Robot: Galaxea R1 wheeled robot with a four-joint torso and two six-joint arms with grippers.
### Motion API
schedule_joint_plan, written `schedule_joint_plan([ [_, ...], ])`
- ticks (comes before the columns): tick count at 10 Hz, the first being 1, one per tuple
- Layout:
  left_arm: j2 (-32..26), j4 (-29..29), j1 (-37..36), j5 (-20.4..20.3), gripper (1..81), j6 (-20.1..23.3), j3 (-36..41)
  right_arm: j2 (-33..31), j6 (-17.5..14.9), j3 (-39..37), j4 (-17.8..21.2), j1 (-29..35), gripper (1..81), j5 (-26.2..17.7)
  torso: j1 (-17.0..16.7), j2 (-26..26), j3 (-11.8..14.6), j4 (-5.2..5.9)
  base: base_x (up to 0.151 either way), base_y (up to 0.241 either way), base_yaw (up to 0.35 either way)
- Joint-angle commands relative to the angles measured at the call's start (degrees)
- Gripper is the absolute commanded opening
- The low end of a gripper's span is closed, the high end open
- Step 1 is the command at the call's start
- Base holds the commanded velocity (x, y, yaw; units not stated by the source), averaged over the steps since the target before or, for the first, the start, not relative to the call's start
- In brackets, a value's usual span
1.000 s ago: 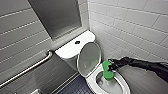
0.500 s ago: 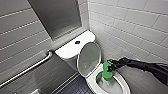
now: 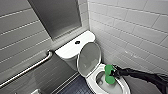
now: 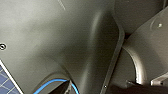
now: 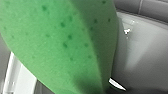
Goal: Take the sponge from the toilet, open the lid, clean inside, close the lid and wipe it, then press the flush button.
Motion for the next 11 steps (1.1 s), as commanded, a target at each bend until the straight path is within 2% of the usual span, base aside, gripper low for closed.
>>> schedule_joint_plan([
  [1,0.09,-0.18,1.57,5.04,81.1,-0.01,0.32,-11.08,4.78,13.03,1.57,5.44,1.0,5.24,0.00,0.00,0.00,0.00,0.000,0.000,0.000],
  [3,0.09,-0.27,1.57,5.04,81.1,-0.01,0.24,-20.09,4.78,23.62,0.61,5.00,1.0,7.69,0.00,0.00,0.00,0.00,0.000,0.000,0.000],
  [4,0.09,-0.27,1.57,5.04,81.1,-0.01,0.24,-22.59,4.78,26.56,0.61,3.95,1.0,9.02,0.00,0.00,0.00,0.00,0.000,0.000,0.000],
  [8,0.18,-0.27,1.66,5.04,81.1,-0.01,0.32,-26.46,5.04,28.06,1.57,-2.29,1.0,13.06,0.00,0.00,0.00,0.00,0.000,0.000,0.000],
  [9,0.18,-0.18,1.66,5.04,81.1,-0.01,0.24,-28.20,4.95,30.24,1.57,-3.79,1.0,15.15,0.00,0.00,0.00,0.00,0.000,0.000,0.000],
  [11,0.18,-0.18,1.66,5.04,81.1,-0.01,0.32,-30.32,4.95,33.49,1.49,-6.33,1.0,16.14,0.00,0.00,0.00,0.00,0.000,0.000,0.000],
])
